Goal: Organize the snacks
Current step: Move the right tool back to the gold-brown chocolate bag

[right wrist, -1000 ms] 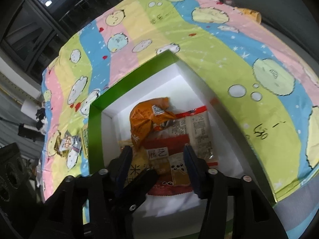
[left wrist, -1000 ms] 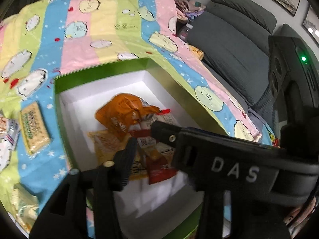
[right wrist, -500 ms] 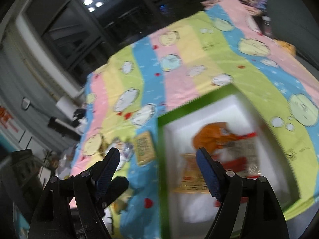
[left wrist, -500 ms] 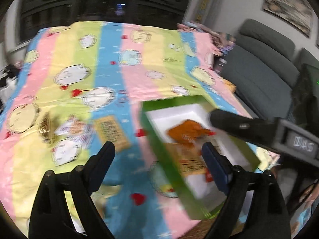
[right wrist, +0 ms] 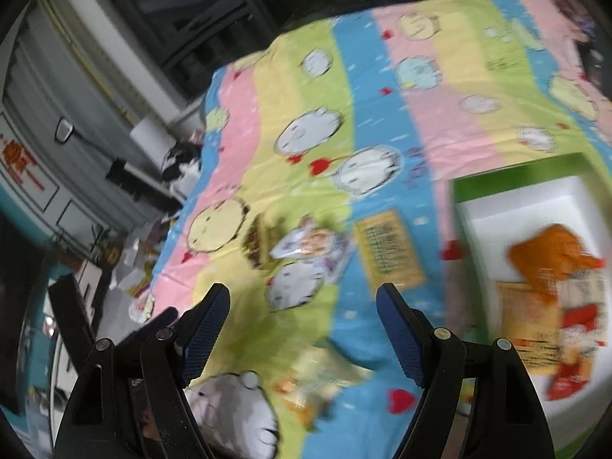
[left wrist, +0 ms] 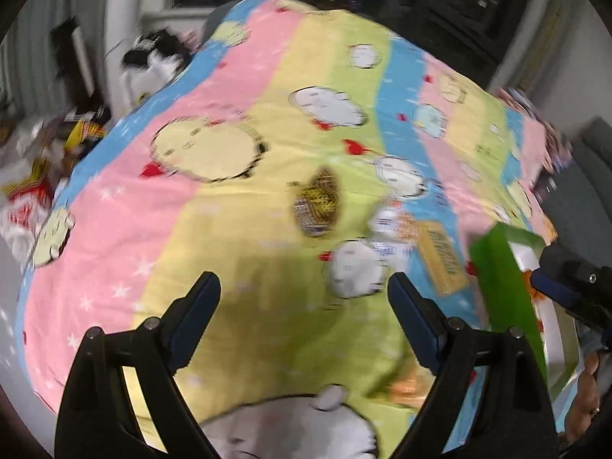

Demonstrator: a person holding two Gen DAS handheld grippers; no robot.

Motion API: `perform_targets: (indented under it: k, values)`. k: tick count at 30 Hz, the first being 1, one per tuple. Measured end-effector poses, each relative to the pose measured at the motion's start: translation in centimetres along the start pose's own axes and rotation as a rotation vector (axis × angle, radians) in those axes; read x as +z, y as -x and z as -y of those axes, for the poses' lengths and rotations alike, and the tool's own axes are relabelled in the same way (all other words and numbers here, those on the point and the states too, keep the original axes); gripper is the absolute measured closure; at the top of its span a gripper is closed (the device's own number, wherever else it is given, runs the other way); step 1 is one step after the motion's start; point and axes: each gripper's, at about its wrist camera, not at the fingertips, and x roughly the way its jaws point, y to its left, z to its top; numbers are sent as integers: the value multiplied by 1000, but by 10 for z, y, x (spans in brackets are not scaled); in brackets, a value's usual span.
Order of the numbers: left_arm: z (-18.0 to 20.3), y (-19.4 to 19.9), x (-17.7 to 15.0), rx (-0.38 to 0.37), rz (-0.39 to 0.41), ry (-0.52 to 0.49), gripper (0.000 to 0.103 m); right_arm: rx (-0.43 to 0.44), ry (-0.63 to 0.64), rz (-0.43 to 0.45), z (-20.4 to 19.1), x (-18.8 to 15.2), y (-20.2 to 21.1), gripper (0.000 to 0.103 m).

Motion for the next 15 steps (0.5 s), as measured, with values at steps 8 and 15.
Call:
perform_targets:
  k: [8,15]
  values:
    - [-38,-9,4,32,-24,99,15,-24,53,-145,-57,27,-90,24]
    - [-52,-8,5,13,-40,135,15,-121,129,-201,-87,50,-153,33]
